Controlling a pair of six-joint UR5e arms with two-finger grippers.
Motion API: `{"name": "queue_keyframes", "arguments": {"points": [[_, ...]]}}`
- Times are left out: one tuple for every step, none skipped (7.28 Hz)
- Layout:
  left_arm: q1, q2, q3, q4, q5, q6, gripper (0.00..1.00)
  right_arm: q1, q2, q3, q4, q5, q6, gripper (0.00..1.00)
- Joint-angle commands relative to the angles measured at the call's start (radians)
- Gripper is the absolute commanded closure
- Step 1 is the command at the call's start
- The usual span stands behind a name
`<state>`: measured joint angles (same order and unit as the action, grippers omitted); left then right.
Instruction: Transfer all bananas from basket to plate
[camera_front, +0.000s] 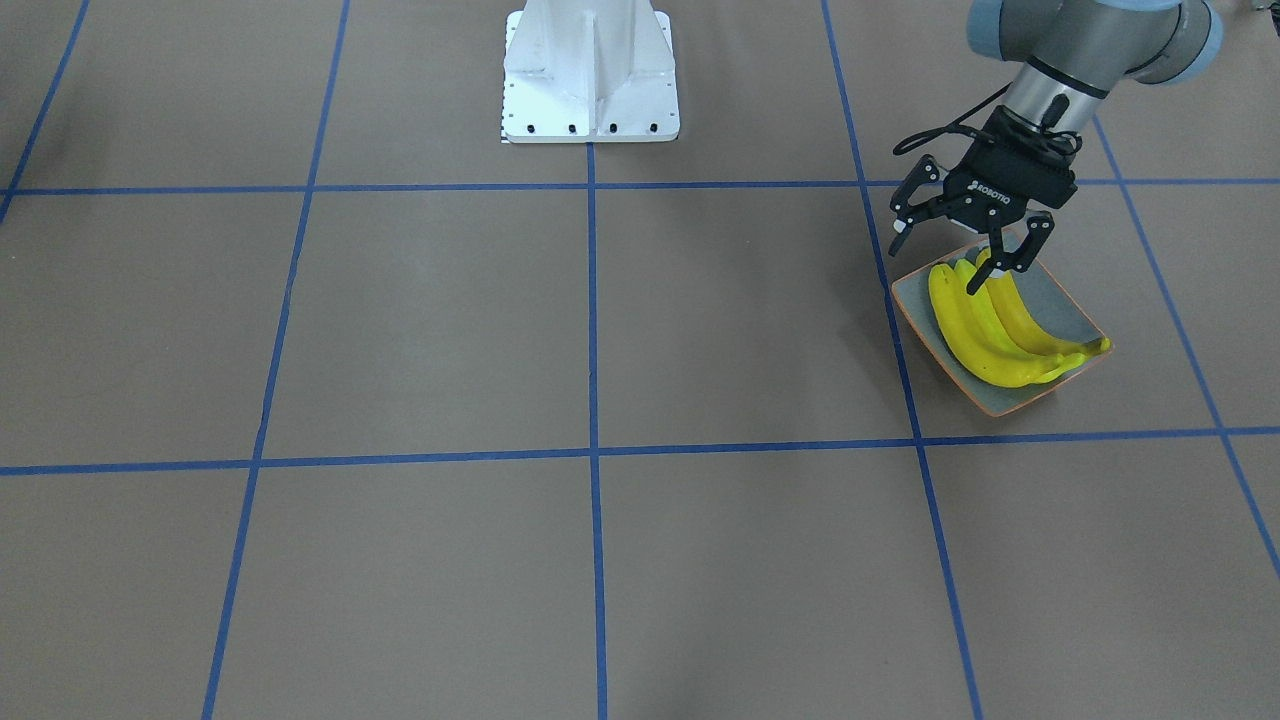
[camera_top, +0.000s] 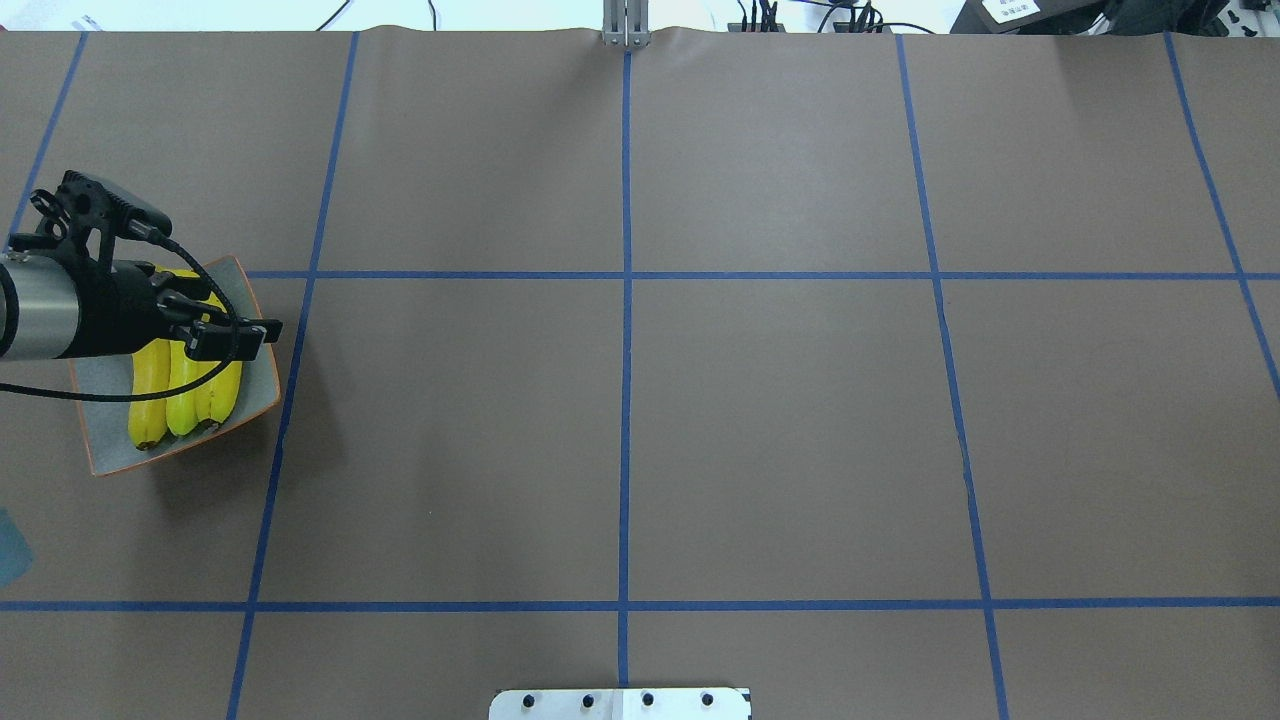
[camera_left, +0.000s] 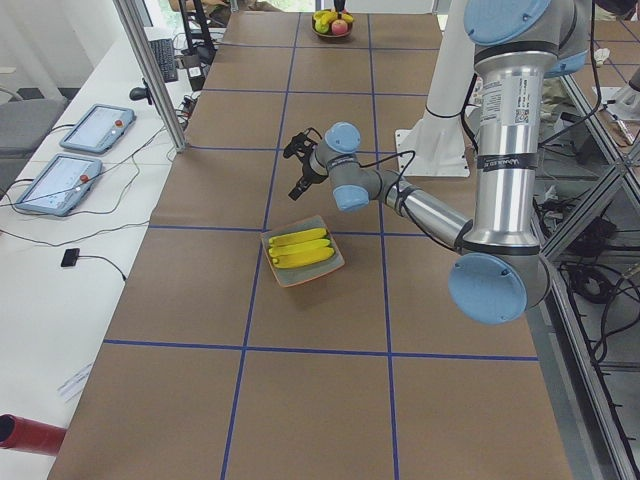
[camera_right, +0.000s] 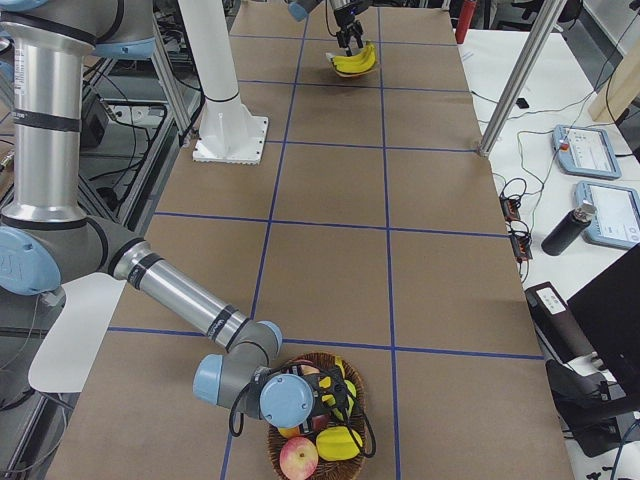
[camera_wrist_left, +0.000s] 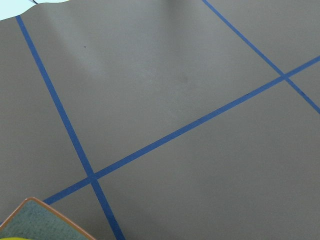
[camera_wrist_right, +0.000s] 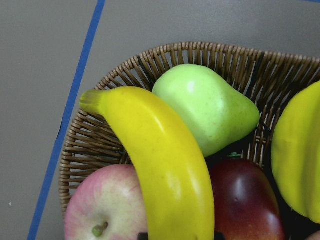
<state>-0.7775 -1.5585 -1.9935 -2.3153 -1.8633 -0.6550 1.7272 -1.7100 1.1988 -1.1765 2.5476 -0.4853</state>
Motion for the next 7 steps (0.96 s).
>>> {"name": "queue_keyframes", "arguments": {"points": [[0.001,0.000,0.002,0.001,-0.002,0.000,0.00,0.002,0.000,0.034,0.051,-0.006,0.002,1.00],[0.001,0.000,0.005,0.001,-0.002,0.000,0.00,0.006,-0.005,0.080,0.044,-0.006,0.007,1.00],[0.001,0.000,0.005,0.001,-0.002,0.000,0.00,0.020,0.007,0.094,0.043,-0.010,0.011,1.00],[0.004,-0.002,0.007,0.001,-0.004,0.000,0.00,0.025,0.039,0.125,0.040,-0.021,0.067,1.00],[0.004,-0.015,0.012,0.002,-0.004,-0.002,0.00,0.023,0.077,0.158,0.041,-0.027,0.191,1.00],[0.006,-0.017,0.012,0.002,-0.004,-0.003,0.00,0.006,0.110,0.186,0.046,-0.024,0.318,1.00],[0.006,-0.044,0.022,0.002,-0.004,-0.035,0.00,-0.061,0.121,0.246,0.051,-0.021,0.447,1.00]]}}
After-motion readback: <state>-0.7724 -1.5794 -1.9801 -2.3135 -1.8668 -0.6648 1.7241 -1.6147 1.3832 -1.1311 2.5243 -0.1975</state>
